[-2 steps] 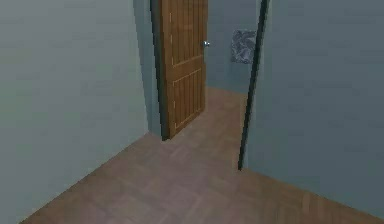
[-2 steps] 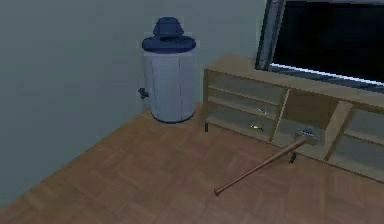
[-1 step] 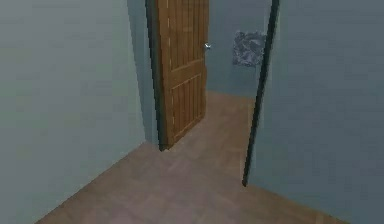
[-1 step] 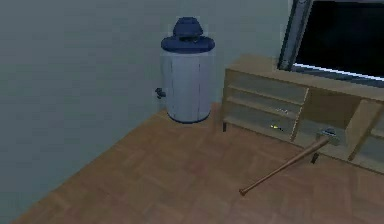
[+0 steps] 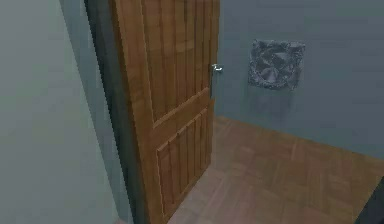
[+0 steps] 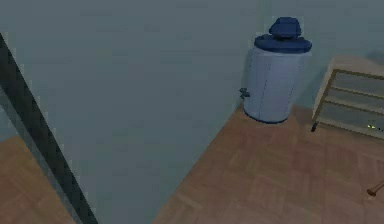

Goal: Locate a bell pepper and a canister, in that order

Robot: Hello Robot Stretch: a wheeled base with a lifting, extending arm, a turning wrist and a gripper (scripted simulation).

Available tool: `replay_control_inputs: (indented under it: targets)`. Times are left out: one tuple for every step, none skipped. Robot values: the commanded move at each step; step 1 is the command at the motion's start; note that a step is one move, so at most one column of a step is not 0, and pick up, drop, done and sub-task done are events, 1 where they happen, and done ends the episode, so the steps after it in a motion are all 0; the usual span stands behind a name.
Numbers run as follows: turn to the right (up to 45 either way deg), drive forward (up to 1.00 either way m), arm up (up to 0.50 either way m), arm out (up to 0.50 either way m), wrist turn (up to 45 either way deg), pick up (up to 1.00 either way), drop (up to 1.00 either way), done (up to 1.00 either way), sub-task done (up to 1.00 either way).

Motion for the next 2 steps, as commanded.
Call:
replay_control_inputs:
  targets:
    - [-3.0,0.0,0.0,0.0,0.0,0.0,0.0,0.0,0.0]
    - [0.0,0.2,0.0,0.0,0.0,0.0,0.0,0.0,0.0]
